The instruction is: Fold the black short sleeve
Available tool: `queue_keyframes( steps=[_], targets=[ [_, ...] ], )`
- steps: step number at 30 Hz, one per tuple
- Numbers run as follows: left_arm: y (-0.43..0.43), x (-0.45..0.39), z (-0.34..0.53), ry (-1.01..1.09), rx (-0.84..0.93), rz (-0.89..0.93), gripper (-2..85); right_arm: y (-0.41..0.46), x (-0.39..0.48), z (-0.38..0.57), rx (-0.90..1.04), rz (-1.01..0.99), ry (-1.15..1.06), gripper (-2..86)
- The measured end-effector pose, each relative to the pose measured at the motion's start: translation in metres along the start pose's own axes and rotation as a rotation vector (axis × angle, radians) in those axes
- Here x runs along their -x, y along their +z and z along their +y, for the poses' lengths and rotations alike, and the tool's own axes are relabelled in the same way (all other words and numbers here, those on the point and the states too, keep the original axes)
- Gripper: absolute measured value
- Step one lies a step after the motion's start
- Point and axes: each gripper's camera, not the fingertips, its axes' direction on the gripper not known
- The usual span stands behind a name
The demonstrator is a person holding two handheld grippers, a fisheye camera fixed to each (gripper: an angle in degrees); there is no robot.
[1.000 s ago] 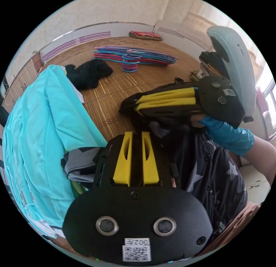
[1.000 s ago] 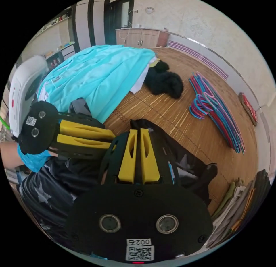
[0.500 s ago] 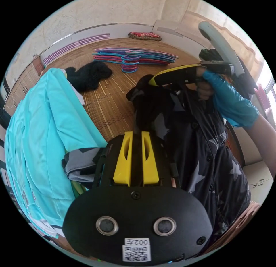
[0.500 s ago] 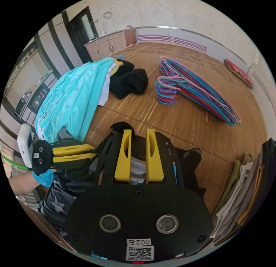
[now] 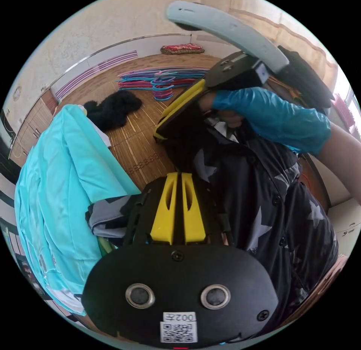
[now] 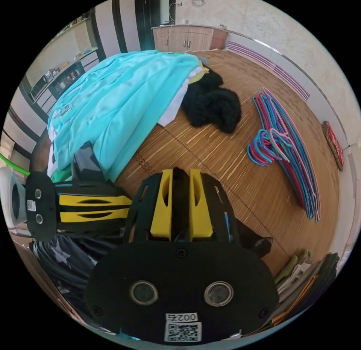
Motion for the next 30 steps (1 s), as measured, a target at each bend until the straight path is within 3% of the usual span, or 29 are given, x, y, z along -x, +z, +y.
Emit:
queue_keyframes(
  steps=[2, 7, 13, 16, 22, 25, 30],
  targets=[
    [-0.005, -0.003, 0.002, 0.016, -0.025, -0.009, -1.3, -0.004, -0.008, 0.0, -0.02, 0.072, 0.027, 0.7],
    [-0.012, -0.006, 0.005, 0.021, -0.053, -0.022, -1.0, -0.027, -0.038, 0.008, -0.131, 0.118, 0.165, -0.7],
    [-0.005, -0.006, -0.005, 0.003, 0.014, -0.037, -1.0, -0.028, -0.09, 0.031, -0.123, -0.099, 0.403, -0.7],
    [-0.005, -0.008, -0.01, 0.009, 0.025, -0.041, -1.0, -0.034, -0.101, 0.042, -0.137, -0.11, 0.427, -0.3],
    [-0.014, -0.002, -0.018, -0.033, 0.025, -0.019, -0.9, -0.059, -0.099, 0.057, -0.153, -0.129, 0.299, 4.6],
    [-0.023, 0.003, -0.022, -0.076, 0.009, -0.021, -1.0, -0.056, -0.086, 0.064, -0.102, -0.198, 0.209, 8.0],
    [-0.027, 0.009, -0.032, -0.103, 0.039, -0.01, -1.0, -0.03, -0.062, 0.075, -0.005, -0.143, 0.103, 8.5]
  ],
)
